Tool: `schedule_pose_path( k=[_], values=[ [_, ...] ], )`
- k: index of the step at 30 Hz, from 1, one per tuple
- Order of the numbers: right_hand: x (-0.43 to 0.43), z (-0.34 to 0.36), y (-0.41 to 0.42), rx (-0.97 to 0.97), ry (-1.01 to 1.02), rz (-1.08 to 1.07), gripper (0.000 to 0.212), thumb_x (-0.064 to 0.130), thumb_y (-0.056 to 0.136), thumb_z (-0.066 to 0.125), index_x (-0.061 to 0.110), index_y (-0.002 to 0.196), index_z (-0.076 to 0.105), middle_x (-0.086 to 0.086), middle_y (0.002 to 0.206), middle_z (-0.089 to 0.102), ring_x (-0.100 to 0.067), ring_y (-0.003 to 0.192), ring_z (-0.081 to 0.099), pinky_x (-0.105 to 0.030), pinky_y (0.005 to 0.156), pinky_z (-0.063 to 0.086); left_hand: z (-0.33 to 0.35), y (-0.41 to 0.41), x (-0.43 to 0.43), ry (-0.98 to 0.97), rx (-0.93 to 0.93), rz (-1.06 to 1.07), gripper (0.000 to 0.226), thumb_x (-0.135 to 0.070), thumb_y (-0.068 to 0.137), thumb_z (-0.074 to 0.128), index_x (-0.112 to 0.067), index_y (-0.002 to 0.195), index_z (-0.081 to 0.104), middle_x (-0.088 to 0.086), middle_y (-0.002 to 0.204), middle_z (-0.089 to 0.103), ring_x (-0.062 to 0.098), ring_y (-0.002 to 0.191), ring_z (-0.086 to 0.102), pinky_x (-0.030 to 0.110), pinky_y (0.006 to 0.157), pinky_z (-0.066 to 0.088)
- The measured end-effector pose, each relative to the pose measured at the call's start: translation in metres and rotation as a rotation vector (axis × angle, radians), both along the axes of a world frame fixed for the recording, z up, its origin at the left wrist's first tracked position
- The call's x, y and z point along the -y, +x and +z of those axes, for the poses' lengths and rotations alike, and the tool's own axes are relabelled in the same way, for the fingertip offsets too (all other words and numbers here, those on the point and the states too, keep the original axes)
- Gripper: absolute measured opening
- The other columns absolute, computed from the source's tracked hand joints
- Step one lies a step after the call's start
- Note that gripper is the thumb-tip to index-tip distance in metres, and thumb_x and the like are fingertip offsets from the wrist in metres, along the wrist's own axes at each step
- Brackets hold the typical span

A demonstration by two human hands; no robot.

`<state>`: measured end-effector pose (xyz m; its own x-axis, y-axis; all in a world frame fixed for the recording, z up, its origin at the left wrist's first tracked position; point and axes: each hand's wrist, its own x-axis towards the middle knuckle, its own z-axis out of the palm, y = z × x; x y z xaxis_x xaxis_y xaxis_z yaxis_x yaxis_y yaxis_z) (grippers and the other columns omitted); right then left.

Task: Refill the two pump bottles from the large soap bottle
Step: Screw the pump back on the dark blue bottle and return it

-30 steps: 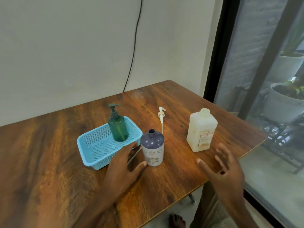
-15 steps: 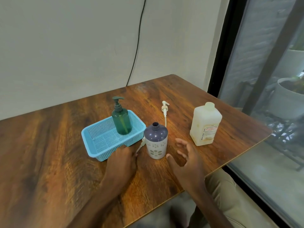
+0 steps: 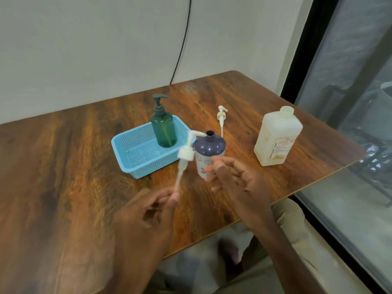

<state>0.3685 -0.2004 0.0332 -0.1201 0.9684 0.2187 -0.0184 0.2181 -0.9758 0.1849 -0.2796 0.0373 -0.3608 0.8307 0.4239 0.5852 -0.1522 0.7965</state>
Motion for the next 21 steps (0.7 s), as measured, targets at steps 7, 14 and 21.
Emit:
schedule_pose_path(
  k=[7,14,21],
  values=[
    [-0.014,0.035,0.014,-0.099,-0.057,0.065,0.023,0.014,0.101,0.056,0.013,0.123,0.061,-0.01,0.101,0.077,-0.029,0.088,0.075,-0.043,0.077,0.062,0.009,0.046,-0.048,0.026,-0.068,-0.32,0.012,-0.019,0.092,0.08,-0.026,0.102,0.083,-0.021,0.087,0.073,-0.006,0.081,0.069,0.004,0.066,0.048],
    [-0.05,0.062,0.024,0.023,0.046,-0.005,0.033,0.02,0.1,0.059,0.015,0.132,0.054,-0.006,0.108,0.076,-0.028,0.093,0.074,-0.052,0.087,0.059,0.011,0.033,-0.082,0.014,-0.004,-0.326,0.016,-0.035,0.094,0.076,-0.026,0.106,0.079,-0.018,0.092,0.076,-0.001,0.087,0.071,0.017,0.07,0.057],
    [-0.072,0.113,0.014,-0.072,0.286,-0.052,0.035,0.009,0.098,0.062,0.002,0.131,0.054,-0.015,0.111,0.072,-0.03,0.092,0.075,-0.045,0.08,0.061,-0.004,0.014,-0.135,-0.087,-0.163,-0.354,0.077,-0.047,0.082,0.085,-0.027,0.145,0.044,-0.014,0.136,0.053,0.004,0.118,0.053,0.018,0.095,0.045]
  ],
)
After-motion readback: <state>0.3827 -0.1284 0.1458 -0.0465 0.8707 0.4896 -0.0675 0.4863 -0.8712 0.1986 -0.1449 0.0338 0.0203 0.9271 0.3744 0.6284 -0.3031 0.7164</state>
